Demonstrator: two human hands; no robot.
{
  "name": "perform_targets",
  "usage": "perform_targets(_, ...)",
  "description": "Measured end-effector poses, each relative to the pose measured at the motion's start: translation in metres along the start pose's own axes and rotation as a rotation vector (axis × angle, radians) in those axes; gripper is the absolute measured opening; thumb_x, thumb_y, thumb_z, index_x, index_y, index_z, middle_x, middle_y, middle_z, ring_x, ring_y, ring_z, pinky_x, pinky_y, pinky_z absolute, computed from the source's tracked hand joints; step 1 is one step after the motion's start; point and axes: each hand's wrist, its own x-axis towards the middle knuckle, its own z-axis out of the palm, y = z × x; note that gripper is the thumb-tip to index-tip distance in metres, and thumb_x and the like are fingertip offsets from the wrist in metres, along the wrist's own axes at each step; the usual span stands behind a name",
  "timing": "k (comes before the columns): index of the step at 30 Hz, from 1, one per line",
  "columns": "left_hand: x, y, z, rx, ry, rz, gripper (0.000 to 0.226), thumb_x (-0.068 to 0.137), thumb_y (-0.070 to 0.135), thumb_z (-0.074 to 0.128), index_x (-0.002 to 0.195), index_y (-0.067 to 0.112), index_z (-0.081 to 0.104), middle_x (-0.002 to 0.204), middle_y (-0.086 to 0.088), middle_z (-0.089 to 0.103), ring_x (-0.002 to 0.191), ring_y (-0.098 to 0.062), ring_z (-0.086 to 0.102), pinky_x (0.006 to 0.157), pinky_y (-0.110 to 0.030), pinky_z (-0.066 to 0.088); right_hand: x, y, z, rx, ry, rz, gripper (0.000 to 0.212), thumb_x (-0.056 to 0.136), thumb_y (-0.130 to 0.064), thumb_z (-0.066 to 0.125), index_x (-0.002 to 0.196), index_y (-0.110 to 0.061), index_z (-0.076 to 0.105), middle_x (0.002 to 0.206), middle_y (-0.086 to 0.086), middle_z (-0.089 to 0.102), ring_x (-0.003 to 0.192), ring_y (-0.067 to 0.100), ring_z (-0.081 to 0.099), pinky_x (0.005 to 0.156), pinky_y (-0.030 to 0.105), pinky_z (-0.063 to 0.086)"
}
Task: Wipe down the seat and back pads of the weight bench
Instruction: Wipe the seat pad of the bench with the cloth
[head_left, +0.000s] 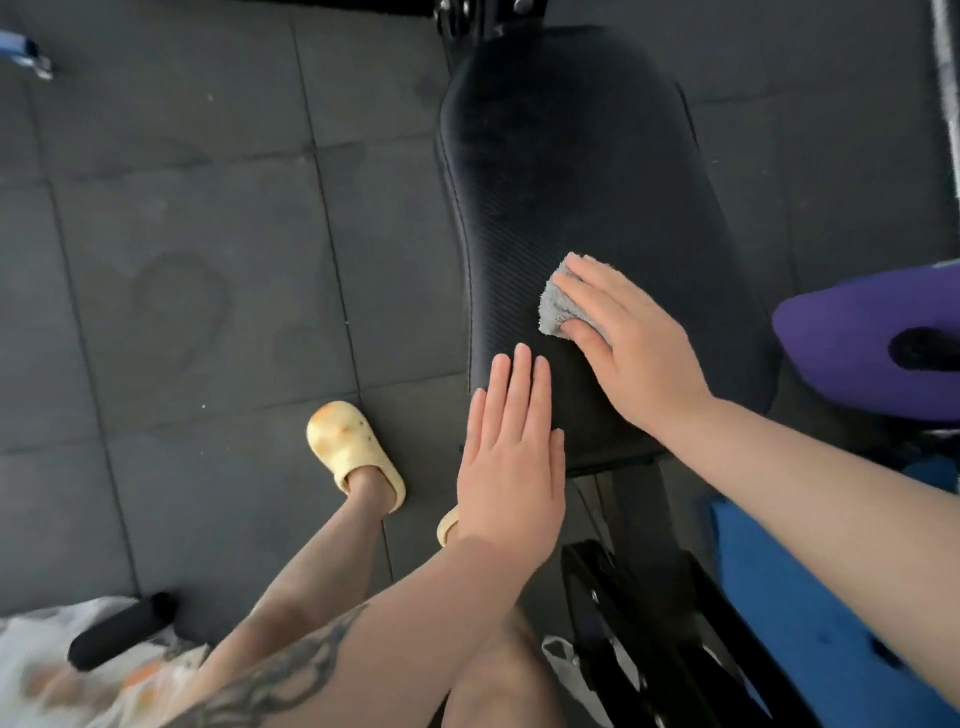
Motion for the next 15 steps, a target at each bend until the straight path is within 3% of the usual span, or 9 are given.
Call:
perform_targets(3, 0.001, -0.007, 0.000, 0.042, -0.014, 0.059, 0.055, 0.099, 0.029, 0.023, 0.151, 0.013, 0.015, 0.159, -0.004, 0.014, 0.147, -0.020, 0.004, 0.119, -0.038, 0.005, 0.023, 0.002, -0.016, -0.011, -0.123, -0.105, 0.042, 0.097, -0.023, 0.052, 0.139, -0.017, 0.049, 0.148, 0.000, 0.043, 0.138, 0.016, 0.038, 0.110, 0.033, 0.035)
perform_targets(6, 0.005, -0.017, 0.002, 0.051, -0.069, 0.176, 0.053, 0.100, 0.029, 0.024, 0.150, 0.013, 0.018, 0.159, -0.002, 0.016, 0.147, -0.018, 0.004, 0.120, -0.036, 0.001, 0.050, -0.005, -0.022, -0.010, -0.191, -0.154, 0.044, 0.098, -0.026, 0.049, 0.142, -0.021, 0.044, 0.151, -0.004, 0.039, 0.140, 0.012, 0.033, 0.113, 0.027, 0.028)
perform_targets(11, 0.014, -0.034, 0.003, 0.117, -0.066, 0.370, 0.050, 0.101, 0.032, 0.031, 0.148, 0.017, 0.028, 0.156, 0.002, 0.026, 0.146, -0.017, 0.013, 0.120, -0.035, 0.006, 0.095, -0.026, -0.008, -0.064, -0.281, -0.430, 0.041, 0.098, -0.026, 0.047, 0.138, -0.016, 0.050, 0.147, -0.002, 0.044, 0.139, 0.015, 0.034, 0.117, 0.030, 0.021)
perform_targets(13, 0.018, -0.041, 0.002, 0.118, -0.052, 0.433, 0.049, 0.101, 0.032, 0.030, 0.147, 0.018, 0.031, 0.155, 0.003, 0.029, 0.145, -0.016, 0.016, 0.120, -0.034, 0.005, 0.107, -0.032, 0.004, -0.105, -0.326, -0.487, 0.038, 0.096, -0.028, 0.047, 0.130, -0.013, 0.057, 0.138, 0.002, 0.053, 0.133, 0.020, 0.043, 0.115, 0.031, 0.020)
perform_targets(15, 0.018, -0.044, -0.002, 0.103, -0.061, 0.453, 0.049, 0.101, 0.033, 0.029, 0.147, 0.018, 0.031, 0.155, 0.003, 0.030, 0.145, -0.015, 0.018, 0.120, -0.033, 0.005, 0.109, -0.039, 0.016, -0.225, -0.372, -0.577, 0.037, 0.096, -0.035, 0.040, 0.110, -0.013, 0.066, 0.117, 0.001, 0.065, 0.112, 0.024, 0.055, 0.110, 0.032, 0.026)
